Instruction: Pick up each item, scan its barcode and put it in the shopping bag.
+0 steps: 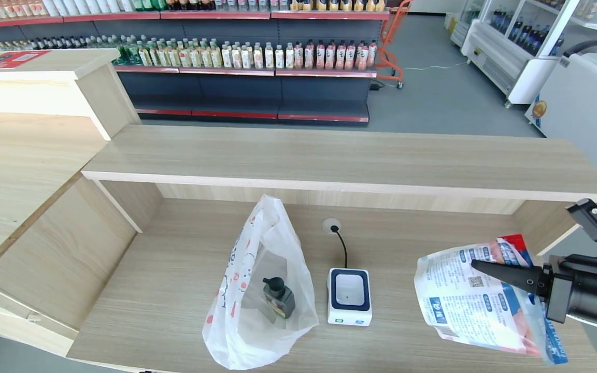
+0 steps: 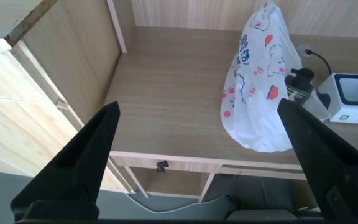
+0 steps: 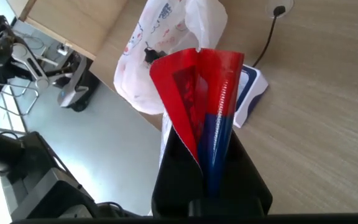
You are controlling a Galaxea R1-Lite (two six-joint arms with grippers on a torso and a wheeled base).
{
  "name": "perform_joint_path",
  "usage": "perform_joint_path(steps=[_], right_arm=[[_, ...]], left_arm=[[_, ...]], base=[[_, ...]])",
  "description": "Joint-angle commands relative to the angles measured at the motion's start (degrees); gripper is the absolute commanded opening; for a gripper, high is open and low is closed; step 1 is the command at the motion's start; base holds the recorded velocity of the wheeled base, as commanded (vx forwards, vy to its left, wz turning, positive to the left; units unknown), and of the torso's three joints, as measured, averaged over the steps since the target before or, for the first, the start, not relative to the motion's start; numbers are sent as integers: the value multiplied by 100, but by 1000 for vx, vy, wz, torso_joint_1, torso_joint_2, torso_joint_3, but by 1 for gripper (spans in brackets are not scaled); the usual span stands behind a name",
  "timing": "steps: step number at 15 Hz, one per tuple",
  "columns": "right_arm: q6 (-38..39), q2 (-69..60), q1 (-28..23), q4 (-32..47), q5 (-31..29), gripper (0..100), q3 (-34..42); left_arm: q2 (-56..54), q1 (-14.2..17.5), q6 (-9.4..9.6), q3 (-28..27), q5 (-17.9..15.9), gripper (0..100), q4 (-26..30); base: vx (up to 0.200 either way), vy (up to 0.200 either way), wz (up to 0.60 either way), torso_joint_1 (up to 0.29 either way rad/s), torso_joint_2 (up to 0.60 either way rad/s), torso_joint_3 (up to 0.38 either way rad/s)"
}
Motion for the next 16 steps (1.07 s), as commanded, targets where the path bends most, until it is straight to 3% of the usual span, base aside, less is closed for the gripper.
perform_joint_path(steps=[1, 4, 9, 11, 13, 16], right_arm=[[0, -7, -2, -5, 3, 0, -17], [0, -25, 6, -5, 3, 0, 1], [0, 19, -2, -5, 3, 0, 18], [-79, 204, 6, -57, -155, 0, -17], [-308, 415, 85, -92, -472, 0, -122], [-1099, 986, 367, -101, -481, 0, -254]], left_arm=[[-2, 0, -4, 1, 1, 100, -4], [-2, 0, 5, 1, -8, 100, -4], [-2, 0, -21, 1, 1, 100, -4], [-2, 0, -13, 1, 1, 100, -4], [-2, 0, -13, 1, 1, 100, -4], [-2, 0, -21, 1, 1, 100, -4]], base=[[0, 0, 0, 0, 0, 0], [0, 0, 0, 0, 0, 0], [0, 200, 0, 6, 8, 4], [0, 0, 0, 0, 0, 0], [0, 0, 0, 0, 0, 0], [0, 0, 0, 0, 0, 0]])
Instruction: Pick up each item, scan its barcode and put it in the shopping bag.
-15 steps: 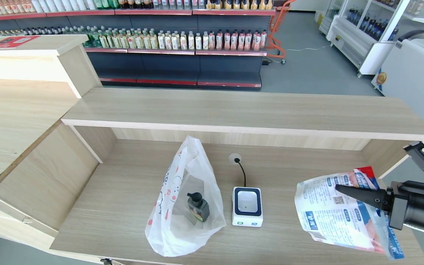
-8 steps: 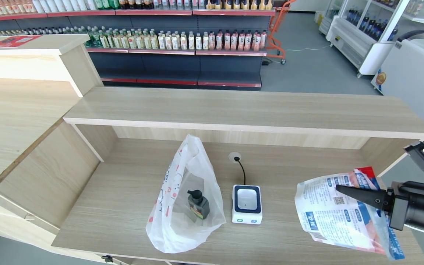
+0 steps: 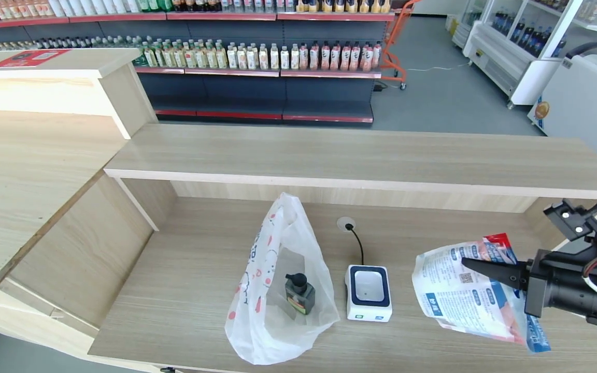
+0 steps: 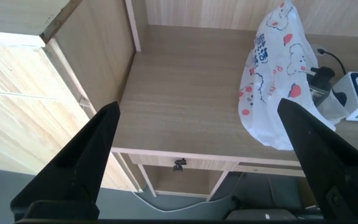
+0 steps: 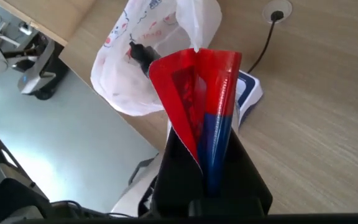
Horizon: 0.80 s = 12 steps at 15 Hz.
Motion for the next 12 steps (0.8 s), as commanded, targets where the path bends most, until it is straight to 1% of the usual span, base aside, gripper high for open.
perform_joint_path(steps=[1, 2, 4, 8, 10, 11, 12], right_arm=[[-738, 864, 207, -34, 3, 0, -263], [-1151, 1347, 207, -104, 3, 0, -465], [-1362, 1971, 365, -174, 12, 0, -931], [-1257, 3087, 1209, -139, 12, 0, -2513], [-1116, 3465, 1622, -139, 21, 0, -3049], [-1098, 3641, 1771, -139, 82, 0, -3260], [-1098, 3799, 1815, -122, 82, 0, -3427]], left_arm=[[-2, 0, 3, 1, -2, 100, -4], [-2, 0, 3, 1, -2, 100, -4], [-2, 0, 3, 1, -2, 100, -4], [-2, 0, -6, 1, -2, 100, -4], [-2, 0, 3, 1, -2, 100, -4], [-2, 0, -6, 1, -2, 100, -4], [-2, 0, 3, 1, -2, 100, -4]], base=[[0, 0, 0, 0, 0, 0], [0, 0, 0, 0, 0, 0], [0, 0, 0, 0, 0, 0], [0, 0, 0, 0, 0, 0], [0, 0, 0, 0, 0, 0], [0, 0, 0, 0, 0, 0], [0, 0, 0, 0, 0, 0]])
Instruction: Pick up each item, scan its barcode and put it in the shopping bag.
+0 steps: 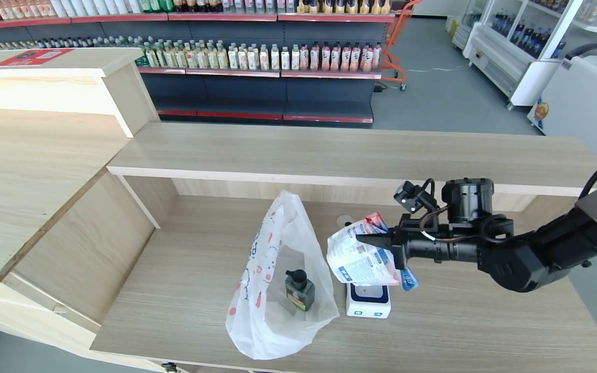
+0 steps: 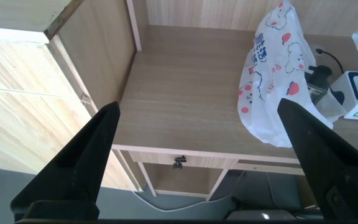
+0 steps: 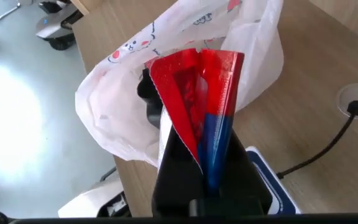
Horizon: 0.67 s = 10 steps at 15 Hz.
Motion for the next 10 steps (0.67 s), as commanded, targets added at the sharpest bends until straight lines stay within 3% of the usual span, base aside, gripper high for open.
perform_joint_path(steps=[1, 10], right_arm=[[21, 659, 262, 9, 26, 0, -427], [109, 1740, 561, 18, 79, 0, -1640]], left_arm=[[-2, 2, 4, 1, 1, 100, -1], [-2, 2, -4, 1, 1, 100, -1]], base=[[0, 0, 0, 0, 0, 0], [0, 0, 0, 0, 0, 0]])
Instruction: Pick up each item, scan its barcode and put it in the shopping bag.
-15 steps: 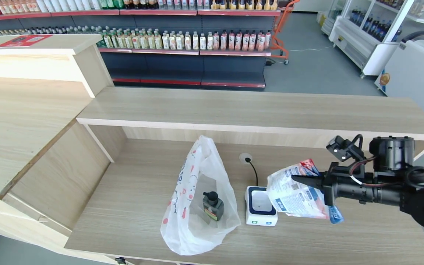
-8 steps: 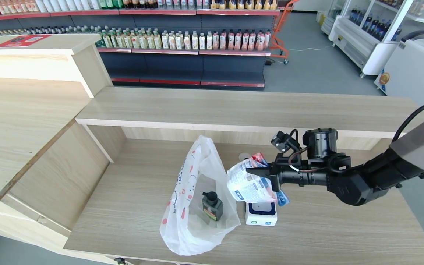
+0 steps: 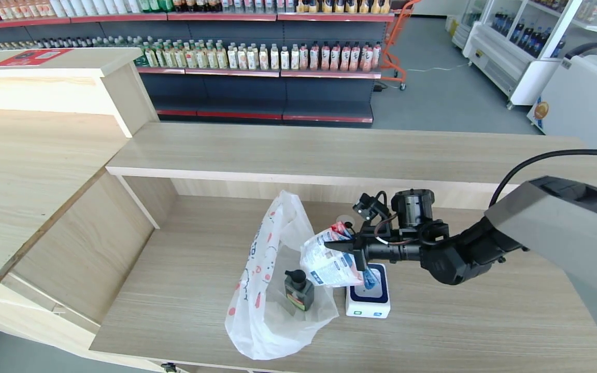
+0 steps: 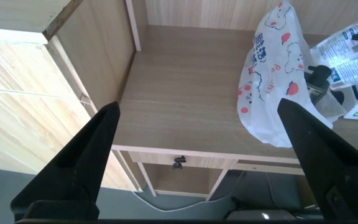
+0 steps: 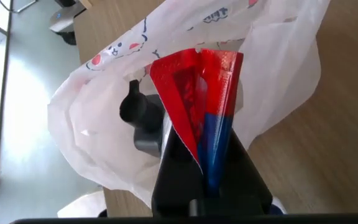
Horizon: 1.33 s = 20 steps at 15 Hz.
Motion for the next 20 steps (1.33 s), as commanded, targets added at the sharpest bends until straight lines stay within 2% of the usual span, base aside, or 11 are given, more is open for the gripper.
perform_joint_path(steps=[1, 5, 11, 12, 17, 20], right_arm=[[31, 417, 135, -1, -13, 0, -383], [14, 926, 284, 8, -57, 0, -1034], [-4, 1181, 363, 8, -259, 0, -1438], [-4, 1208, 381, 8, -268, 100, -1482], [102, 1260, 407, -1, -259, 100, -1614], [884, 1137, 451, -45, -259, 100, -1807]], left_arm=[[-2, 0, -4, 1, -2, 100, -1], [-2, 0, -4, 1, -2, 100, -1], [-2, 0, -4, 1, -2, 100, -1], [-2, 0, -4, 1, -2, 100, -1], [-2, 0, 4, 1, -2, 100, -1], [-2, 0, -4, 1, -2, 100, -1]], base=[[0, 0, 0, 0, 0, 0], [0, 0, 0, 0, 0, 0], [0, 0, 0, 0, 0, 0], [0, 0, 0, 0, 0, 0], [0, 0, 0, 0, 0, 0], [0, 0, 0, 0, 0, 0]])
